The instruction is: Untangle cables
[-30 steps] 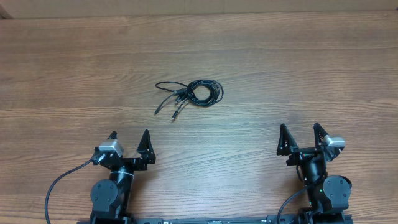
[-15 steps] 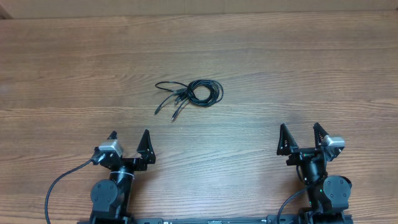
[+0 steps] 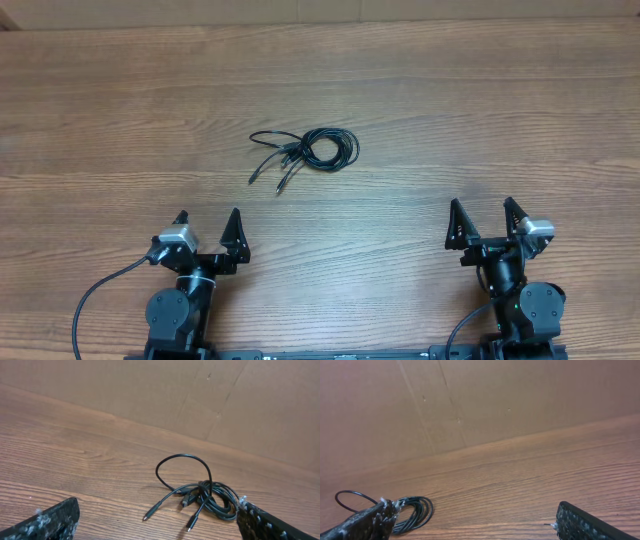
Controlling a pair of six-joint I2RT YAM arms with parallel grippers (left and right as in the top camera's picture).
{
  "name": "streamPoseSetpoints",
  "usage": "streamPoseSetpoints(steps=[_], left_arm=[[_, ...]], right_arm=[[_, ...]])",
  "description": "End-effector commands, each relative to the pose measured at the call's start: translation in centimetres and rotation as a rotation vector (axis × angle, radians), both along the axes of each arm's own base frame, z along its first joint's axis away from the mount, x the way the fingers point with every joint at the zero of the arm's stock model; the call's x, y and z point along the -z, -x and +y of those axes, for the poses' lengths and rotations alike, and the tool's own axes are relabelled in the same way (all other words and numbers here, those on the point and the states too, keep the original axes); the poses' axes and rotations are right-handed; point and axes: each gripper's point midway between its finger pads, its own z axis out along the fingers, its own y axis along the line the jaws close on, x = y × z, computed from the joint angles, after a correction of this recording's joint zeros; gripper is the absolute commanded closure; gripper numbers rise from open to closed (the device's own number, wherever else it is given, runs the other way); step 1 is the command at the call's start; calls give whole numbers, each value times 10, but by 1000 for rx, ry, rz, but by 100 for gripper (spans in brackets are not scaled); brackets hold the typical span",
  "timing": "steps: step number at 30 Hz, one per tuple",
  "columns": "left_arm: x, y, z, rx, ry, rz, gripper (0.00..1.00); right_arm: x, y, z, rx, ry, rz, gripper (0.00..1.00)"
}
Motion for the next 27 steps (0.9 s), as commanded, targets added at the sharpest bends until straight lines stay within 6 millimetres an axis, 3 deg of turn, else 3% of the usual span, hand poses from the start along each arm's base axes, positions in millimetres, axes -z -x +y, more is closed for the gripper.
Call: streamPoseSetpoints(steps=[1, 27], left_arm=[[2, 0, -4, 19, 5, 7, 0], [6, 0, -8, 50, -59, 16, 0]], right_arm=[[2, 0, -1, 7, -2, -2, 0], [2, 0, -1, 7, -2, -2, 0]])
